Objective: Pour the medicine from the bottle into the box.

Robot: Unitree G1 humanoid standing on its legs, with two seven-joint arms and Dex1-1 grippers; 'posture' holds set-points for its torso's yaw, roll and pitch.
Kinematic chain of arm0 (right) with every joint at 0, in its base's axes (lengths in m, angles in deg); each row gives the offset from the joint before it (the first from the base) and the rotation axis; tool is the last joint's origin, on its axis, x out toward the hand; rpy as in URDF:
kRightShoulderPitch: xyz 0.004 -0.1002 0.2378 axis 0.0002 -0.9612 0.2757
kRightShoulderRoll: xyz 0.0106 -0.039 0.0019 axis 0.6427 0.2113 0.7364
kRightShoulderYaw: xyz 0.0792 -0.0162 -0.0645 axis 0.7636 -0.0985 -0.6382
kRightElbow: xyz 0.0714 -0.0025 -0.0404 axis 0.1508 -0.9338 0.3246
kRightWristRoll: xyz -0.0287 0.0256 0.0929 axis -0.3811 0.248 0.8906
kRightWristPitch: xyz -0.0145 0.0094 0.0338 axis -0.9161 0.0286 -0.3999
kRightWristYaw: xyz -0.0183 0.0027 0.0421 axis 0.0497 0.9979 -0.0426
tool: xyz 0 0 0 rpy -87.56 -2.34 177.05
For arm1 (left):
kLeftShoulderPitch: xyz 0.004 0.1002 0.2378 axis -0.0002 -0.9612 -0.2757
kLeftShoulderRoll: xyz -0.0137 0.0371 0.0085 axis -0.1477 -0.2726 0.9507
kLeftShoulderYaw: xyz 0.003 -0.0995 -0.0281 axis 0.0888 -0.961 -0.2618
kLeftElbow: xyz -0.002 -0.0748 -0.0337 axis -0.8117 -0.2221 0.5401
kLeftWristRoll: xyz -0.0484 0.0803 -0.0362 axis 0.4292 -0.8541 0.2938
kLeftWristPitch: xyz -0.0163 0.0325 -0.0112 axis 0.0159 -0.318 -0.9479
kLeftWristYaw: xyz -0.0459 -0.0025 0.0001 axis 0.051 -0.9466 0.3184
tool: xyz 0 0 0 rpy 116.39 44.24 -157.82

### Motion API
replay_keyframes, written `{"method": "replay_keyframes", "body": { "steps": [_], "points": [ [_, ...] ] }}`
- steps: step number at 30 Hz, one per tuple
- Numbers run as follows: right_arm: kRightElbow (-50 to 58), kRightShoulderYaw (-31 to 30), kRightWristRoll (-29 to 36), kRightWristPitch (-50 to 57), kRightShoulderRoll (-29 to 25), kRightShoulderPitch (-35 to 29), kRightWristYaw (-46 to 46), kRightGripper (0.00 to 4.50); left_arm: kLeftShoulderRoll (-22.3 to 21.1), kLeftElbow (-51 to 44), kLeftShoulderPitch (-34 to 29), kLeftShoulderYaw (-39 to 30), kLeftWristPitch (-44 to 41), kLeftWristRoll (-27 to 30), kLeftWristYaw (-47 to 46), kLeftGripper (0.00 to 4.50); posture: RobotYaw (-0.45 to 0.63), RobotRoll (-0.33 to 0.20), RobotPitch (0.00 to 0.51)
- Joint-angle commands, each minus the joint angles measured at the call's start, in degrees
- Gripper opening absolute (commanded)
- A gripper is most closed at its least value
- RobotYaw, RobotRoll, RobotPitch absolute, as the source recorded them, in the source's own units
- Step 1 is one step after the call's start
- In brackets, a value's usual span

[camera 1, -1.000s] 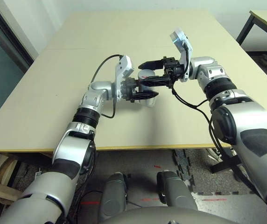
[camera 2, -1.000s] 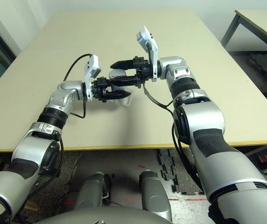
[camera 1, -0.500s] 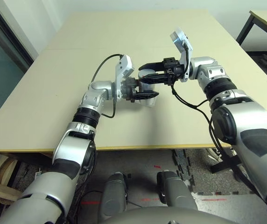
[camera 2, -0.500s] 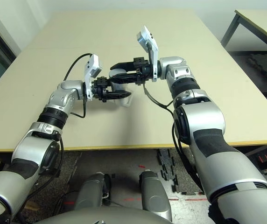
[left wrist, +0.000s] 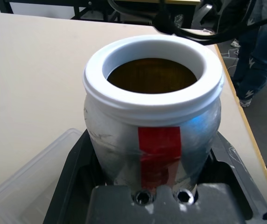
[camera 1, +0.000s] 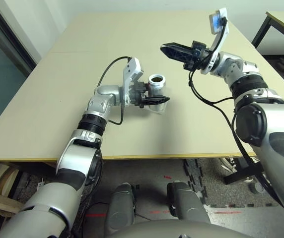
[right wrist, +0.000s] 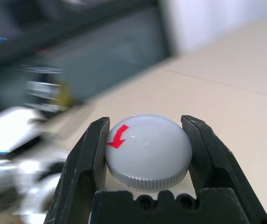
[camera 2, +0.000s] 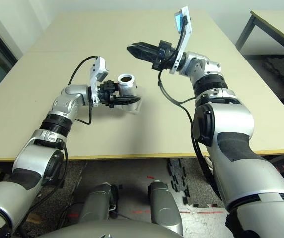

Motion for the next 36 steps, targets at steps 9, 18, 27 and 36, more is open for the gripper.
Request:
{"method": "replay_keyframes", "body": {
  "steps": [9,18,27,36],
  "points": [
    [-2.3,-2.3,-7.2,-6.9,-1.5,-10.4,27.3,2.58,-3.8,2.6,1.8,-2.0,2.1,-0.8,-4.1,2.68,-0.17,0.000,0.038],
    [-3.3,-2.3,-8.4,-8.8,-2.5,-13.6,34.7,2.58,-4.9,4.5,2.8,-2.7,3.4,-0.9,-6.0,2.68,-0.15,0.000,0.027],
    [-3.6,-3.4,-10.1,-7.5,-2.6,-14.6,33.9,2.58,-5.3,5.5,3.0,-2.6,4.0,-1.6,-7.6,2.68,-0.15,0.000,0.023],
    [-3.6,-4.5,-11.6,-7.3,-2.6,-15.2,33.0,4.50,-5.5,7.5,3.9,-2.4,4.4,-2.2,-8.1,2.68,-0.15,0.000,0.029]
  ]
}}
